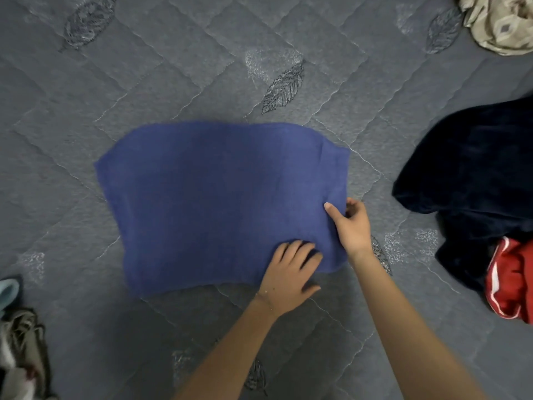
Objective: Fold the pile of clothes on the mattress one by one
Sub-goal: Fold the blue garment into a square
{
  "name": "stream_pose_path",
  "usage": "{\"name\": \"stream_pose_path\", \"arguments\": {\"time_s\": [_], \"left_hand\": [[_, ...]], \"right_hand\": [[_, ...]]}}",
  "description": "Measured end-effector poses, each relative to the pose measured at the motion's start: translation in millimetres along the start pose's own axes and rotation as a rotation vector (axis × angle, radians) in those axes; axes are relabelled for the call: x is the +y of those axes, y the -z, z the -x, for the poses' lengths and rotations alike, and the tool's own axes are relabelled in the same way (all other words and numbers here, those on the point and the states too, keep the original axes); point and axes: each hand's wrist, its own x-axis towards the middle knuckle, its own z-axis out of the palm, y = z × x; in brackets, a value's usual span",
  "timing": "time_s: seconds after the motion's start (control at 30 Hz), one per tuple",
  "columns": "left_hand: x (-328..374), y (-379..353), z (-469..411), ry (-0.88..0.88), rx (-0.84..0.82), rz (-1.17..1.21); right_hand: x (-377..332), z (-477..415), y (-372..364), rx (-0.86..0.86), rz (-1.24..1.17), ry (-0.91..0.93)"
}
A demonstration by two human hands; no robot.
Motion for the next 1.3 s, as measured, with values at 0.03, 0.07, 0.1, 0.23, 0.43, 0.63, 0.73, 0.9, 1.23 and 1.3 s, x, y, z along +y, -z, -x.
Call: {"name": "stream_pose_path", "arguments": {"time_s": [0.03,0.07,0.1,0.23,0.43,0.63,0.73,0.9,1.23,1.3], "left_hand": [[7.6,-4.3,-4.3,0.042,0.002,-0.029],[14.2,-7.2,-9.1,0.101,0.014,-0.048],[19.3,-8.3,-14.2,0.159,0.04,-0.059],[22.2,-4.9,-30.1,0.305,0.146,-0.071],[10.0,23.2,-17.0,0.501,0.389,0.362],[-21.3,65.3,44.1,0.854,0.515,0.745],[-42.8,69.4,78.6,1.103,0.63,0.933],[-80.9,90.5,130.6,1.317,0.671,1.023],[-101.8,91.9,152.5,1.627,0.623,1.073],[-98.9,91.3,148.2,1.637,0.68,1.061]], "right_hand": [[-3.1,-3.3,-2.6,-0.024,-0.031,0.004],[-7.2,-5.6,-5.3,-0.047,-0.056,0.004],[-10.2,-8.3,-7.9,-0.072,-0.071,0.0],[-26.0,-15.6,-13.9,-0.132,-0.108,-0.066],[-49.8,-11.0,-28.2,-0.172,-0.163,-0.022],[-79.9,22.9,-88.2,-0.201,-0.117,0.166],[-87.8,51.3,-138.2,-0.262,-0.035,0.25],[-104.6,101.0,-218.4,-0.362,0.179,0.475],[-98.3,110.3,-237.4,-0.402,0.438,0.605],[-89.7,93.0,-221.0,-0.253,0.629,0.591]]}}
